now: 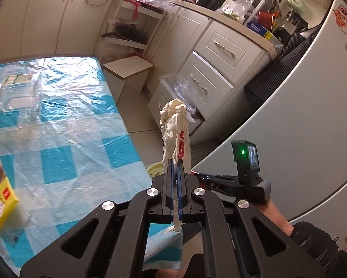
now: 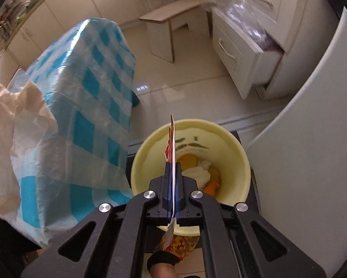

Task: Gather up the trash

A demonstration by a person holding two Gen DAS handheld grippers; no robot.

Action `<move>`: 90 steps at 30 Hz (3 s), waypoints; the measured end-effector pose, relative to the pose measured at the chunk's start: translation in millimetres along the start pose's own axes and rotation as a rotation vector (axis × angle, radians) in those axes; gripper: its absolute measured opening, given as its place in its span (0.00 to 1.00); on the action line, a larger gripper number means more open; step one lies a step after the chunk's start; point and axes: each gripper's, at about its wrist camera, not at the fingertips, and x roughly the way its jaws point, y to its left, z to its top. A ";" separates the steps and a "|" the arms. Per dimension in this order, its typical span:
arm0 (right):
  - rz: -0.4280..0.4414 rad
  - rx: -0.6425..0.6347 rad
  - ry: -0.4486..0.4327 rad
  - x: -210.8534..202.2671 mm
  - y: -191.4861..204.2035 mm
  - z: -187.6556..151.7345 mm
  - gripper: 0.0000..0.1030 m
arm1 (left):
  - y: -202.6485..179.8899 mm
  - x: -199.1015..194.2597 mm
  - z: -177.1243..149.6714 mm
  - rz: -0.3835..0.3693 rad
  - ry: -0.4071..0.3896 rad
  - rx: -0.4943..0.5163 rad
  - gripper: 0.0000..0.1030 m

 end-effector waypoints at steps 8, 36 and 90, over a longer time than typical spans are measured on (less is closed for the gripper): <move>0.024 0.099 -0.297 -78.5 -6.9 12.1 0.45 | -27.1 71.1 -14.2 0.042 0.114 0.017 0.02; 0.194 0.021 -0.669 -168.4 57.2 28.6 0.68 | 11.2 -39.4 -7.6 0.312 -0.043 0.028 0.60; 0.178 -0.482 -0.409 -76.1 258.8 8.7 0.90 | 178.7 -188.2 -38.4 0.455 -0.119 -0.190 0.82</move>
